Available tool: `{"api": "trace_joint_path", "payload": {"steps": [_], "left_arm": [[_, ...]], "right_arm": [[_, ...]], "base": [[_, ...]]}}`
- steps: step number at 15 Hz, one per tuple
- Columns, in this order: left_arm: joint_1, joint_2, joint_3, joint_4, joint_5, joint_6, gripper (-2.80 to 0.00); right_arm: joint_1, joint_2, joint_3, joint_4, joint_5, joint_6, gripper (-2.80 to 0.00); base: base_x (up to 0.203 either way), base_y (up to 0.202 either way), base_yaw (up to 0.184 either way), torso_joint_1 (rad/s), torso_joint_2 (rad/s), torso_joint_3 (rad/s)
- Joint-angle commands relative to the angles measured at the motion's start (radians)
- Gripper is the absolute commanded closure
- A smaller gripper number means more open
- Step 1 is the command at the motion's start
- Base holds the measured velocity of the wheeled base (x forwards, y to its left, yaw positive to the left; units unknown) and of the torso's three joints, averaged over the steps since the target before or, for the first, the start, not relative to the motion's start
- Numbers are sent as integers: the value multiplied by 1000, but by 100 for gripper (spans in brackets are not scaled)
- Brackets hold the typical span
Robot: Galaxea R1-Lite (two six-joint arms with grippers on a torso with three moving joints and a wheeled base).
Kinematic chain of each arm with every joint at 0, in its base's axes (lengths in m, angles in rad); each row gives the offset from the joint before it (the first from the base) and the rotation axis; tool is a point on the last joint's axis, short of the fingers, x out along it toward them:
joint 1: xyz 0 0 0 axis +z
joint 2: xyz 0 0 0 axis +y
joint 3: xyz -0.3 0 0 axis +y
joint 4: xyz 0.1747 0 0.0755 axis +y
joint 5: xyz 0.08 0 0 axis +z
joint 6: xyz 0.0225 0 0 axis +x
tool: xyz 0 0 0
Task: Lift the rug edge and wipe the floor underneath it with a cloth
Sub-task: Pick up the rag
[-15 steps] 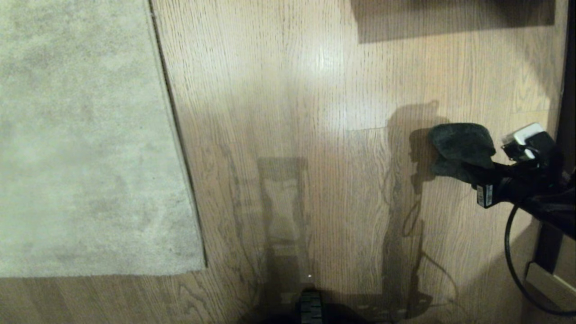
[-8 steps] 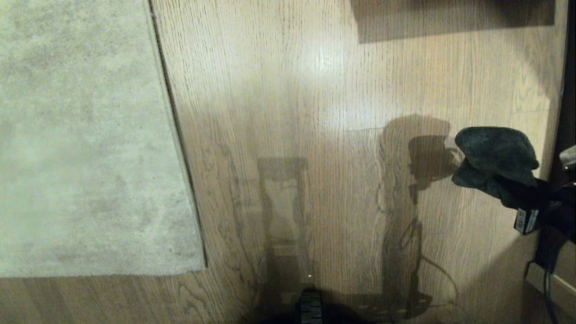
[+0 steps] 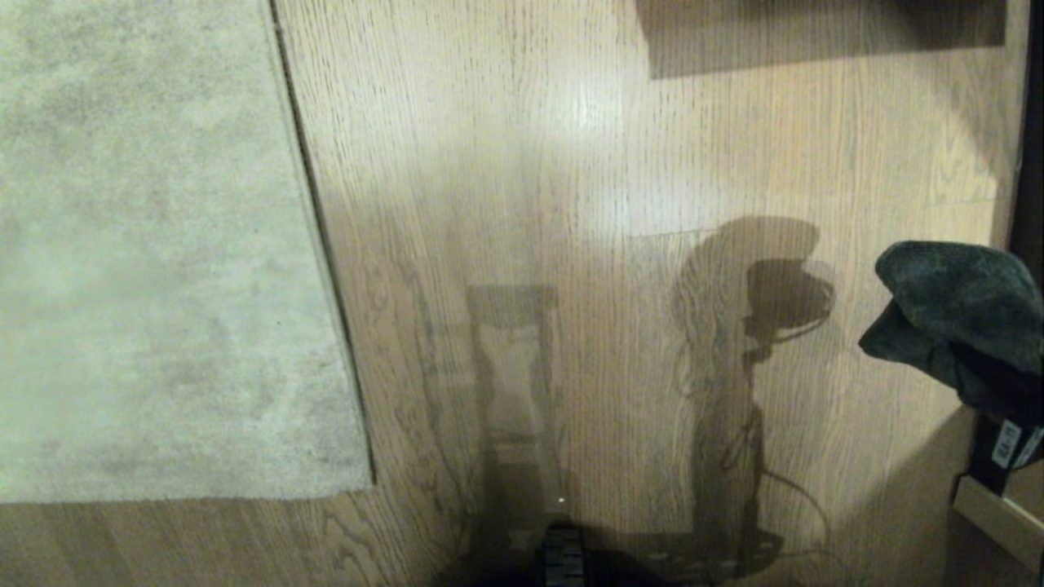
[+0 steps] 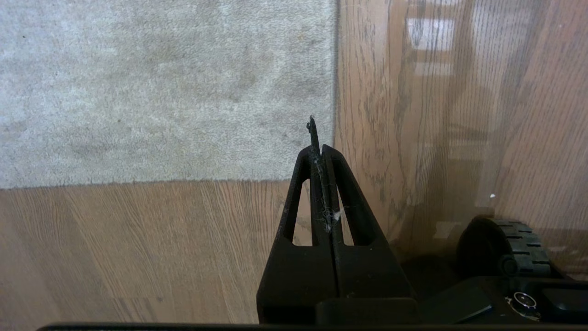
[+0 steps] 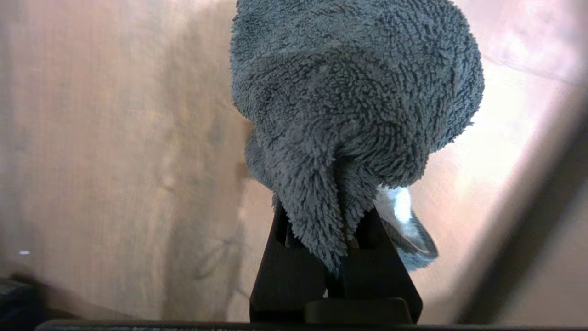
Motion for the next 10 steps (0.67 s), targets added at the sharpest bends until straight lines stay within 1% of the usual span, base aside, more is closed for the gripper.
{"api": "trace_joint_path", "payload": {"steps": [1,2,4,6,8,10], "left_arm": [[0,1,0,1,1,-1,0],[0,1,0,0,1,0,0],[0,1,0,0,1,-1,0],[0,1,0,0,1,0,0],[0,1,0,0,1,-1,0],[0,1,0,0,1,-1,0]], "right_arm": [[-10,-100,61,-4,-51,4,0],[-13,-133,88,-2,-70,14,0],[-14,-205,147,2,-80,46,0],[-15,-302,162,43,-83,81,0],[-15,-462,165,171,-83,117,0],[-13,-682,166,366,-82,156,0]], "base": [[0,0,0,0,0,0],[0,0,0,0,0,0],[0,0,0,0,0,0],[0,0,0,0,0,0],[0,0,0,0,0,0],[0,0,0,0,0,0]]}}
